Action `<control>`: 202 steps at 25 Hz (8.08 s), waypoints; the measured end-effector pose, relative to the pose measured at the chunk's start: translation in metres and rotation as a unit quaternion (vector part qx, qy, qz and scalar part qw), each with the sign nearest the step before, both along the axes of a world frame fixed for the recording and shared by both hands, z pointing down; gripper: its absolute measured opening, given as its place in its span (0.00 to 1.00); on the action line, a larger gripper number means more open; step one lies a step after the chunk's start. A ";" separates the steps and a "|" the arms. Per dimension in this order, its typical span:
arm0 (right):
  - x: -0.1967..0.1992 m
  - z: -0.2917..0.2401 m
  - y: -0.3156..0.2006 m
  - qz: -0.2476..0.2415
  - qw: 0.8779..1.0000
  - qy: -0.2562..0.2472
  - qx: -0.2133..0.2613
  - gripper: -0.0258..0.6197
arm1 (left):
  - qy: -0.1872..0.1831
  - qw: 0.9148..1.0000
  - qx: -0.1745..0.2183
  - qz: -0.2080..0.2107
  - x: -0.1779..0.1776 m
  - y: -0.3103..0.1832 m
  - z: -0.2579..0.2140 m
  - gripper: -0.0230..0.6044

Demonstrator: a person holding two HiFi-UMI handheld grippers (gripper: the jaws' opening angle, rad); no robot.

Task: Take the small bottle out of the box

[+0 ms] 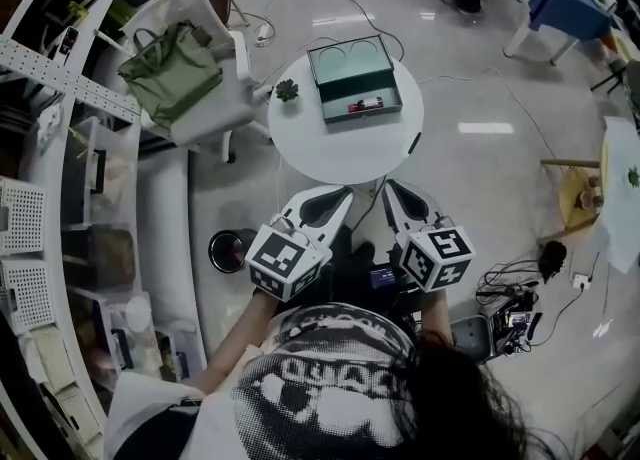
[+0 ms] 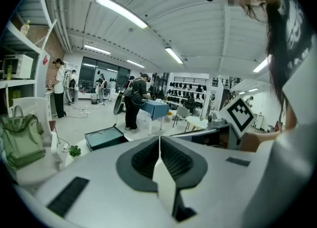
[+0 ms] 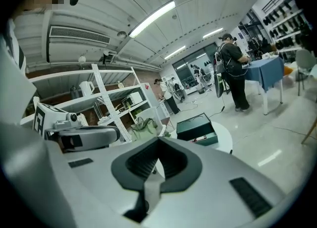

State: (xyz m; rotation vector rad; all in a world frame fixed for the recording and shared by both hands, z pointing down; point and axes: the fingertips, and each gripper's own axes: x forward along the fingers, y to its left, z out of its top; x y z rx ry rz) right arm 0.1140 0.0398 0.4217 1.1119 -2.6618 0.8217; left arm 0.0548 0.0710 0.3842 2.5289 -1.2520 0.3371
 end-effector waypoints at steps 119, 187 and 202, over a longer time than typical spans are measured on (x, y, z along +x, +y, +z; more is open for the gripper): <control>-0.094 0.268 -0.246 -0.678 0.604 0.399 -0.127 0.31 | 0.013 0.909 -0.047 -0.414 -0.109 -0.192 0.051 0.06; -0.033 0.089 -0.203 -0.375 0.909 0.011 -0.181 0.34 | -0.013 0.942 -0.066 -0.329 -0.033 -0.152 0.061 0.06; 0.023 0.051 -0.113 -0.314 0.936 -0.025 -0.156 0.34 | -0.010 0.960 -0.033 -0.276 0.015 -0.076 0.041 0.06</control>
